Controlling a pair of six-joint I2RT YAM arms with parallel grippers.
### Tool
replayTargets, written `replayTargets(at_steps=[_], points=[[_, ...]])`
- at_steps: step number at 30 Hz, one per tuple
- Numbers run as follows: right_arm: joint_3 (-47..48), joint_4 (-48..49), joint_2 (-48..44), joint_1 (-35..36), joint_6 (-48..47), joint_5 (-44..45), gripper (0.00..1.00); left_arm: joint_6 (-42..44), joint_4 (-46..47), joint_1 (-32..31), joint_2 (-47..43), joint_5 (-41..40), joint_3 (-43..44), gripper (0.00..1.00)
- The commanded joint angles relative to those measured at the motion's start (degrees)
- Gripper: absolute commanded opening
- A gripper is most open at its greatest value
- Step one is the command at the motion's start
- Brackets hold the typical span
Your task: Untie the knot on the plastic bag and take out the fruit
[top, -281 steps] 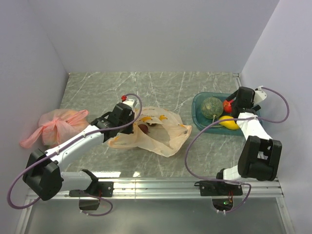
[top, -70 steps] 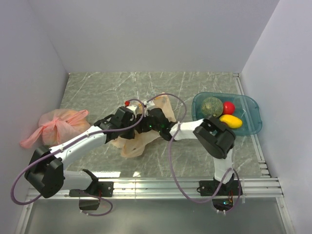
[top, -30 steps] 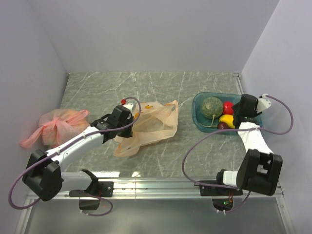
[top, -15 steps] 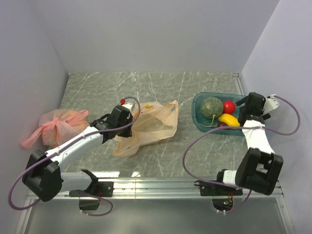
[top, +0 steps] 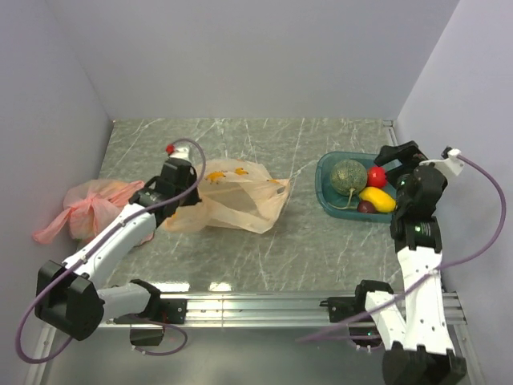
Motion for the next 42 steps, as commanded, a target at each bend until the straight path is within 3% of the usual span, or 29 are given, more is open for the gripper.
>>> replayTargets(at_steps=[1,7,12,15,16,18,19,23,30,42], points=[[-0.64,0.15,-3.96,6.49,0.37,-3.08,0.97,-2.74,3.65,4.85,0.65,-3.93,6.19,0.01],[-3.54,-2.04,-9.23,10.48,-1.82,-7.3,0.97,-0.99,8.13,9.07,6.1,-6.4,12.62,0.01],[-4.69,-6.96,-14.76,10.74,-4.11,-8.53,0.97,-1.95,9.19,9.43,9.09,1.15,12.63,0.06],[-3.82,-10.3,-17.32,10.83,-5.69,-8.18,0.98,-3.1,9.28,9.43,7.52,3.09,7.73,0.21],[-3.47,-10.92,-17.93,10.83,-6.04,-8.36,0.98,-3.36,9.19,9.43,6.2,2.83,6.92,0.35],[-2.33,-12.76,-19.16,10.83,-7.27,-8.45,0.98,-3.19,8.06,9.43,4.44,1.87,5.43,0.53],[-1.97,-13.2,-19.52,10.74,-7.71,-8.53,0.98,-3.01,7.26,9.43,2.35,1.34,5.16,0.71],[1.27,-16.54,-22.23,10.83,-11.22,-9.41,0.99,-2.57,3.92,9.43,-6.62,-2.17,5.68,0.96],[2.34,-19.63,-27.33,12.67,-17.99,-8.89,1.0,2.44,-1.96,9.43,-27.19,-6.65,7.44,0.99],[-6.79,-16.99,-40.87,14.87,-17.91,-0.2,1.0,5.07,-10.41,9.43,-56.02,-20.37,3.58,0.99]])
